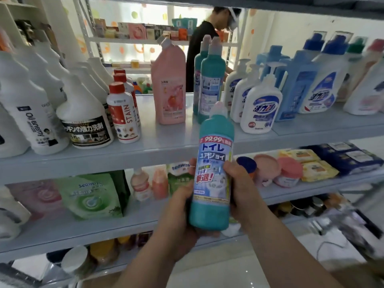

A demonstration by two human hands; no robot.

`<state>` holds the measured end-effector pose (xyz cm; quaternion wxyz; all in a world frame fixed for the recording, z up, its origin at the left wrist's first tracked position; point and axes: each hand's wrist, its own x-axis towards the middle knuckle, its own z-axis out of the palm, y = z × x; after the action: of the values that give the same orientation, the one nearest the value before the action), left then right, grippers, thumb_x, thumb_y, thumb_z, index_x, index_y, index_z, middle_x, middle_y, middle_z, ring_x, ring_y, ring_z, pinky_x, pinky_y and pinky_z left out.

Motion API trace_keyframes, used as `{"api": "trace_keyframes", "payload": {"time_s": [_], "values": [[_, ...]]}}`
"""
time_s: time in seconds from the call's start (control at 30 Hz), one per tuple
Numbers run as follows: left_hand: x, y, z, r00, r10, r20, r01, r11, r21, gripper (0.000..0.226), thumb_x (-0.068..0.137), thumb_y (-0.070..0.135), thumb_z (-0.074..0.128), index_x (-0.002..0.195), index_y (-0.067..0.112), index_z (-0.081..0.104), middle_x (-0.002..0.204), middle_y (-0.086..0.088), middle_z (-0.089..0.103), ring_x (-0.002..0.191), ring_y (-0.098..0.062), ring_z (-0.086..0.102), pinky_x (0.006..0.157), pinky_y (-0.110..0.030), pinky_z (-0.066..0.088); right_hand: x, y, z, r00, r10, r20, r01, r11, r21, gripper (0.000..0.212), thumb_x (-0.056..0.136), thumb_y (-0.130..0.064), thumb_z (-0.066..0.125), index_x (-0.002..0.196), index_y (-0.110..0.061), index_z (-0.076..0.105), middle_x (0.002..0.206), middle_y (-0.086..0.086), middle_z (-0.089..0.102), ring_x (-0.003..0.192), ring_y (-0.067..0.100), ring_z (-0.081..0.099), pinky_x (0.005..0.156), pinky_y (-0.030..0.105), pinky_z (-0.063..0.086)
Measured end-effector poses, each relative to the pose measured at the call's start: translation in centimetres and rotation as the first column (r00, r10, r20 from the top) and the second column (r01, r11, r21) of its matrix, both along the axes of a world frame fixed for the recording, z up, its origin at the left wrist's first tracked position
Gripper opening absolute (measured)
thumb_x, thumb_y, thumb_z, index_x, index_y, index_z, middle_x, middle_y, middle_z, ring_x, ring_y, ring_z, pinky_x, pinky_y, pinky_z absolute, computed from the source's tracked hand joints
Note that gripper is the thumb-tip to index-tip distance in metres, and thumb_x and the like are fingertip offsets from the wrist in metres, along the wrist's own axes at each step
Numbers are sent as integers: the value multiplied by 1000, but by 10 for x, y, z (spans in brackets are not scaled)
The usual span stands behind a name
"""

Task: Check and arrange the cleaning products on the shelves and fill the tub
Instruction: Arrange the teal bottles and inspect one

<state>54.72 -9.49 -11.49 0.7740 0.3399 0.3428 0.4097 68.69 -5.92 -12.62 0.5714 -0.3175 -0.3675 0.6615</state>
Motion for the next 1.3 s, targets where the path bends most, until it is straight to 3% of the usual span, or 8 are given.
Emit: {"api": "trace_keyframes", "payload": {"time_s": [0.13, 0.27, 0.47, 0.67, 0.87, 1.07, 1.17, 1.3], "values": [[-2, -9, -18, 968, 98, -232, -37, 966, 255, 44, 87, 31, 75, 123, 30, 49, 124, -4, 65, 94, -24, 74, 67, -49, 63, 6, -20, 0, 925, -214, 314, 181, 975, 133, 53, 76, -29, 81, 124, -16, 61, 110, 11, 76, 97, 30, 75, 82, 46, 61], [-3, -19, -19, 887, 153, -436, 38, 916, 398, 38, 94, 23, 69, 117, 42, 47, 116, 5, 67, 89, -15, 74, 57, -33, 60, 11, -27, -8, 982, -126, 144, 126, 992, 7, 73, 75, -49, 81, 130, -7, 60, 119, 24, 70, 105, 37, 71, 91, 52, 59], [26, -36, 2, 944, -321, 78, 324, 945, -38, 55, 88, 46, 43, 119, 10, 70, 103, -23, 71, 86, -40, 73, 39, -27, 50, 46, -40, -4, 990, 71, -121, -69, 997, 23, 67, 56, -51, 90, 105, -7, 78, 100, 15, 76, 83, 24, 75, 70, 35, 62], [87, -36, -3, 835, -47, -548, 196, 956, 217, 51, 94, 37, 66, 134, 43, 35, 118, 9, 65, 87, -14, 74, 53, -32, 57, 97, -42, -5, 989, -144, 14, 145, 973, -178, 61, 77, -45, 77, 121, -6, 64, 100, 18, 74, 83, 30, 74, 77, 46, 64], [153, -59, -10, 992, -87, 96, 109, 958, -266, 59, 83, 49, 54, 130, 13, 61, 94, -18, 72, 70, -35, 73, 32, -14, 32, 155, -58, -27, 994, -89, -70, 65, 954, -294, 65, 90, -48, 63, 136, -3, 59, 102, 14, 72, 86, 24, 72, 75, 37, 61], [185, -68, -15, 995, -18, 97, 50, 939, -340, 59, 86, 51, 57, 130, 11, 62, 102, -18, 73, 77, -34, 74, 34, -20, 46, 190, -62, -37, 996, -62, -58, 42, 955, -295, 62, 91, -46, 64, 139, -7, 57, 113, 16, 70, 93, 25, 72, 82, 38, 62], [198, -70, -28, 964, 104, -243, -129, 988, -88, 53, 86, 40, 70, 134, 23, 55, 118, -12, 70, 87, -27, 76, 50, -36, 59, 198, -61, -41, 999, -28, 15, 31, 958, -284, 42, 101, -32, 56, 138, -14, 60, 120, 14, 73, 106, 30, 72, 95, 48, 59], [203, -73, -56, 555, 437, -707, -5, 852, 523, 85, 80, 36, 82, 148, 39, 33, 130, 13, 44, 104, -2, 61, 82, -31, 62, 194, -62, -44, 965, 16, 263, 45, 974, -222, 44, 93, -31, 71, 134, -34, 57, 121, 7, 73, 105, 29, 74, 91, 55, 60]]}}
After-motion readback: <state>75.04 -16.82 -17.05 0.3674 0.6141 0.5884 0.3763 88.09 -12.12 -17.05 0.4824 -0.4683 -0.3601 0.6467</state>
